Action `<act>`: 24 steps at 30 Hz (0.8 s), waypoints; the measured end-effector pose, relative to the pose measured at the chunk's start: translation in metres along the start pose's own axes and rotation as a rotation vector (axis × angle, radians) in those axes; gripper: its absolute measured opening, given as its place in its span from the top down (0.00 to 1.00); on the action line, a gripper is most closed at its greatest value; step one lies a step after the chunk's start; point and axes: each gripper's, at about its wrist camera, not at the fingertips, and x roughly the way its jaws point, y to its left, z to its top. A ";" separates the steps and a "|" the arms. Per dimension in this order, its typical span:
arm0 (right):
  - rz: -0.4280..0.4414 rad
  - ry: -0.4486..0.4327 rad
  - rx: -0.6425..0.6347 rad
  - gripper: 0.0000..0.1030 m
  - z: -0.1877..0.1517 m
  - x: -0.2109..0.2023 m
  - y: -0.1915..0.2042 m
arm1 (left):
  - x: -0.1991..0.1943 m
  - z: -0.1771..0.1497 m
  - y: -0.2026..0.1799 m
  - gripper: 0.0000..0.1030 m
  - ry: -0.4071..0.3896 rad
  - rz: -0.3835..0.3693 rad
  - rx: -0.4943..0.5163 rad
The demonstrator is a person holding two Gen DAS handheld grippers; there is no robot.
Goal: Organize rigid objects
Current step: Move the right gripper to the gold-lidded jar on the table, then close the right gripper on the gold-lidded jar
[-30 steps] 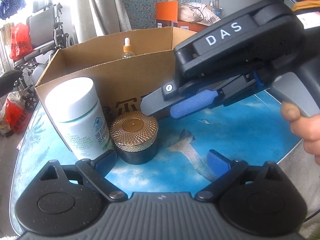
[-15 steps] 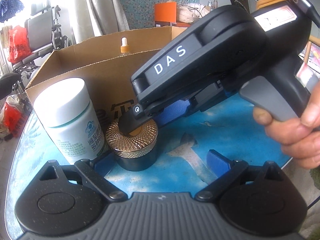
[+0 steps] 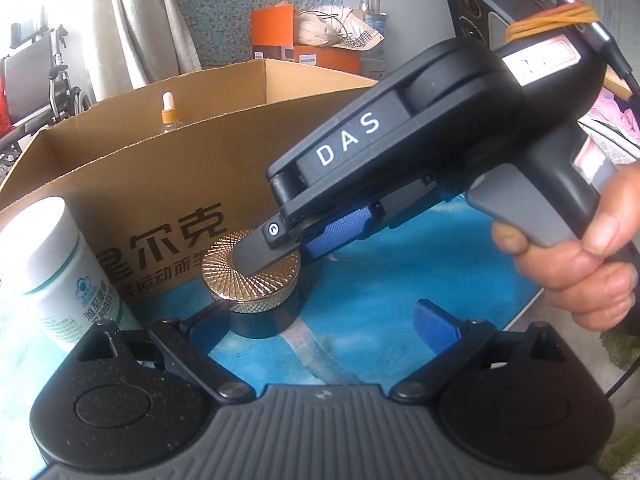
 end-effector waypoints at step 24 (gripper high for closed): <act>0.034 -0.093 0.137 0.57 -0.009 -0.024 -0.035 | 0.019 0.018 0.009 0.22 0.002 0.141 -0.064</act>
